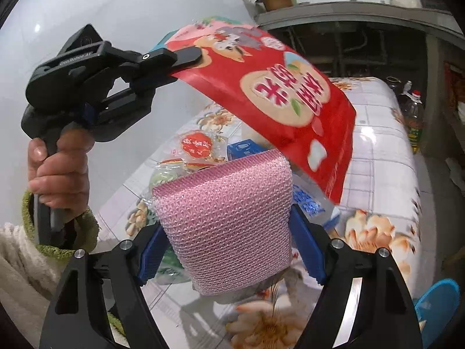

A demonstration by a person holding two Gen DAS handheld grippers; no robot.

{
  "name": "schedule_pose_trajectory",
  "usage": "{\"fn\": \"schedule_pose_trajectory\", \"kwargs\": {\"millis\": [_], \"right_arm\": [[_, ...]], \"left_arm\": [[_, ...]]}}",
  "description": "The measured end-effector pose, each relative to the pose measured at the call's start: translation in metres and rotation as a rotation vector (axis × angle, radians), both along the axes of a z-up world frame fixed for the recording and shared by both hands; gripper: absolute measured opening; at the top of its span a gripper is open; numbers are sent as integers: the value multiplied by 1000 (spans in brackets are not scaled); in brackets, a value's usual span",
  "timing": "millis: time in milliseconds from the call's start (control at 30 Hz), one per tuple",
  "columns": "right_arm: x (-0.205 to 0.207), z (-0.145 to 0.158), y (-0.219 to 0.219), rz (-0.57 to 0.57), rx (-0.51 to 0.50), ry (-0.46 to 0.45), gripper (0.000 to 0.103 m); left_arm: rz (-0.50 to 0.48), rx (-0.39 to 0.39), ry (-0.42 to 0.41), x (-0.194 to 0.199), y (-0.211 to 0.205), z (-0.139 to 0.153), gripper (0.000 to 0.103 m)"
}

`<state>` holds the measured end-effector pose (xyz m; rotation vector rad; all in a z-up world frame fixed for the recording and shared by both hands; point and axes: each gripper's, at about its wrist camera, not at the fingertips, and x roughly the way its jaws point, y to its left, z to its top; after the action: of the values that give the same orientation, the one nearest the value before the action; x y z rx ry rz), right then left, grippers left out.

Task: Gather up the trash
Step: 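Grasp the red snack bag with the left tool while the right tool grasps the pink sponge, then carry the red bag and pink sponge over the blue wastebasket and release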

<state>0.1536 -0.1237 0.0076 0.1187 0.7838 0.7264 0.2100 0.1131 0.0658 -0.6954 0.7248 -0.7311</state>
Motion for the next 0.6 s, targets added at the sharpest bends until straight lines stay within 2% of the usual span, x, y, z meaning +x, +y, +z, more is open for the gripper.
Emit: {"fn": "schedule_pose_trajectory", "kwargs": {"millis": [233,367,600], "right_arm": [[-23,4,-43,-101,107,8,76],[-38,4,-76,-168,184,10,76],[-60,-1,-146,-311,258,-3,76]], "left_arm": [[-19,51,-78,-16,-14,24,0],[-29,94,-94,-19,-30,33,0],[-69,229,-87,-17,-85,40,0]]}}
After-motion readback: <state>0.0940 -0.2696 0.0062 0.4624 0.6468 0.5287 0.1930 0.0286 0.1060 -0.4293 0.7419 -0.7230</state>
